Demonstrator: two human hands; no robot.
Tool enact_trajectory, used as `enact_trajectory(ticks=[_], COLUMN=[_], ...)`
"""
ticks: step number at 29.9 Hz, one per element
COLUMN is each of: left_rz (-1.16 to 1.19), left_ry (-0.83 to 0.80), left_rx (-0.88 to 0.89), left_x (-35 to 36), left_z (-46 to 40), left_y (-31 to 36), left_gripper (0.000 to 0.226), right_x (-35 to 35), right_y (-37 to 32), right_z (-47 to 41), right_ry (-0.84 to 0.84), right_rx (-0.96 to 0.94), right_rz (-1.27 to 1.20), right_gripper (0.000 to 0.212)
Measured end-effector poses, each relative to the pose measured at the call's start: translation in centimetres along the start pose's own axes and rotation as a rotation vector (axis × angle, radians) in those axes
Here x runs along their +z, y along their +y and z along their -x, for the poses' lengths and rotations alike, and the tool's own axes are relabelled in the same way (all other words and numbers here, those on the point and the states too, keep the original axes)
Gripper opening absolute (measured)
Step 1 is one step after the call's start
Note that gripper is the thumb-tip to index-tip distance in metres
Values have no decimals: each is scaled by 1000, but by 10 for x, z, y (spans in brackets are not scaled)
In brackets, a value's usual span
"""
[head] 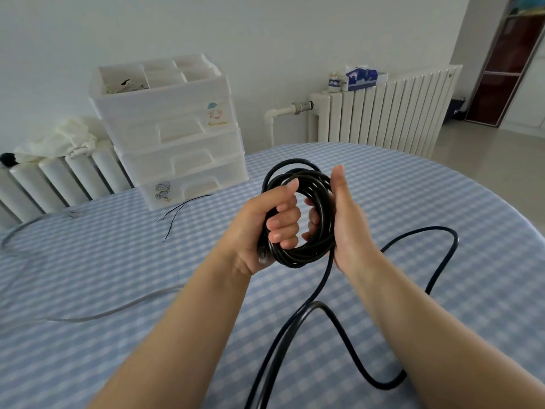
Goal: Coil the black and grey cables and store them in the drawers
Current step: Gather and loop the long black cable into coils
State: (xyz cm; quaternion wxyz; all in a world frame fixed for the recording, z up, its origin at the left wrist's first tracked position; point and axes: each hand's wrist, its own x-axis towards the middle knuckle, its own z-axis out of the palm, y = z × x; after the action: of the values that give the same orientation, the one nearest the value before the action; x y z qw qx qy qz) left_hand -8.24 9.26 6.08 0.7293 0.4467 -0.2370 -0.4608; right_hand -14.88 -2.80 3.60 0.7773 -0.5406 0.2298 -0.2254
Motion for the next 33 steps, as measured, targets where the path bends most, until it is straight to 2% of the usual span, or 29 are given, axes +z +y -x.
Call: enact_trajectory(ticks=[3, 6, 10, 13, 15, 17, 20, 24, 26, 29, 31, 33], left_rz=[84, 149, 146, 136, 162, 173, 157, 133, 114, 116, 161, 203], left_ry=[-74, -56, -22, 66, 140, 200, 273, 393, 488, 676, 779, 855], left_rx=[37, 41, 17, 44, 70, 104, 171, 263, 319, 409, 449, 479], left_x=[4, 7, 10, 7, 3, 0, -3, -9, -14, -21, -24, -25], left_z=[-1, -2, -3, -4, -4, -3, -2, 0, 1, 2, 2, 2], left_y=[-5, -8, -8, -4, -1, 4, 11, 21, 25, 29, 29, 26], left_gripper=[46, 56, 59, 60, 60, 59, 57, 59, 60, 62, 64, 64], right_x=[1, 3, 1, 1, 1, 1, 4, 14, 17, 19, 22, 26], right_y=[-1, 0, 3, 3, 2, 1, 4, 11, 18, 25, 28, 30], right_z=[0, 0, 1, 1, 0, 0, 3, 14, 18, 23, 26, 29], right_ry=[20, 9, 9, -19, -85, -155, -176, -274, -349, -456, -488, -466], right_rx=[27, 57, 78, 159, 199, 212, 138, 21, -10, -113, -130, -126], right_rz=[-75, -186, -280, -331, -335, -311, -87, 274, 531, 1176, 1479, 1637], right_gripper=[68, 61, 54, 51, 45, 48, 56, 50, 72, 103, 100, 83])
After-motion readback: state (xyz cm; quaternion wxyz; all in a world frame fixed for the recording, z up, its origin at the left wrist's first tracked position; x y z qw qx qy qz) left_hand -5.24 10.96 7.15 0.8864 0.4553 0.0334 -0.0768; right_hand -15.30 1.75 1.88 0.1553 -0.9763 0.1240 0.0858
